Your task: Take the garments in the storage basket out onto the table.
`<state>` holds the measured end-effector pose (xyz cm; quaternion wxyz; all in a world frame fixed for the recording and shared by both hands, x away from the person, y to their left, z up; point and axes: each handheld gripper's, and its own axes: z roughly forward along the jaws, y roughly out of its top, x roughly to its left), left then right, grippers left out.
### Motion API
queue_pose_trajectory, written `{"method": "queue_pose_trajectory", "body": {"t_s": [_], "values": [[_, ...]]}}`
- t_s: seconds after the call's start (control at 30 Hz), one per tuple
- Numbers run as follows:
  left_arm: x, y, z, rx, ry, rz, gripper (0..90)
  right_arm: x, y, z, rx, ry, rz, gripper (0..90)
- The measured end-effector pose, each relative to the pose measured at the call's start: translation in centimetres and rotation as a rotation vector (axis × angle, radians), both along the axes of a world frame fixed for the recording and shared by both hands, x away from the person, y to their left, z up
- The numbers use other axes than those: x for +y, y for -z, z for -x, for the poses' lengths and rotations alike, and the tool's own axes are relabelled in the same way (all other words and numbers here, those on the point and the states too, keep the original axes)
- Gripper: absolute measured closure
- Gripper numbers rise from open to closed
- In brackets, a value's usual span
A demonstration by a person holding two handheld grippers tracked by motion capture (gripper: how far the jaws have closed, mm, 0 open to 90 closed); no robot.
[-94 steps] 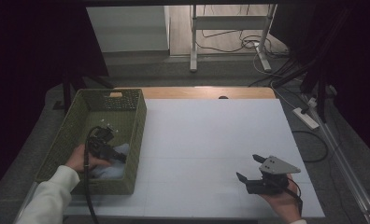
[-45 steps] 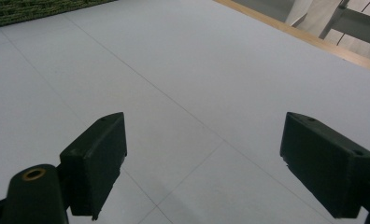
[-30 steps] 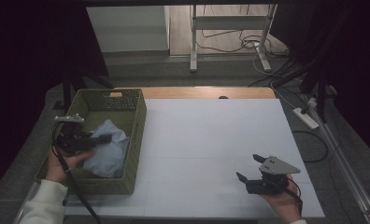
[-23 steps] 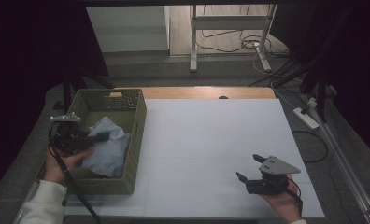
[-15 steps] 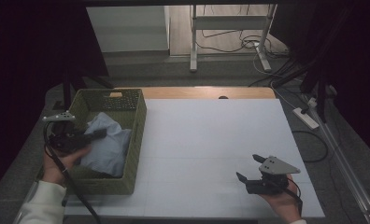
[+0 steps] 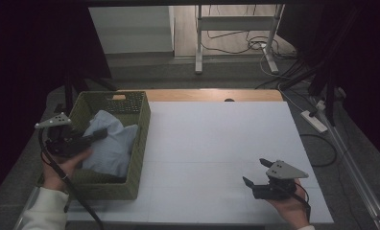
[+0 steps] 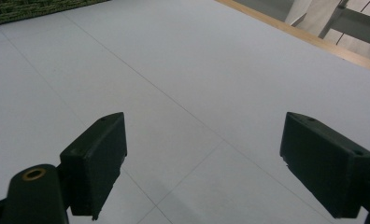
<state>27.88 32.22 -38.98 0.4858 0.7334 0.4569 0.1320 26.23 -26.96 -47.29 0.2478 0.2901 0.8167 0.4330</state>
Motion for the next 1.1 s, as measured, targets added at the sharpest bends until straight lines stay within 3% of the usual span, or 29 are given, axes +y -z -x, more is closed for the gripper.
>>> {"method": "queue_pose_trajectory", "body": {"t_s": [0.5,1.1], "values": [[0.1,-0.3,0.7,-0.058,-0.031,0.023,70.9,0.0,-0.1,0.0,-0.004,0.005,0.001,15.3],[1.0,-0.8,1.5,-0.121,-0.084,0.096,70.8,0.0,0.0,0.0,-0.002,0.004,0.006,15.3]]}}
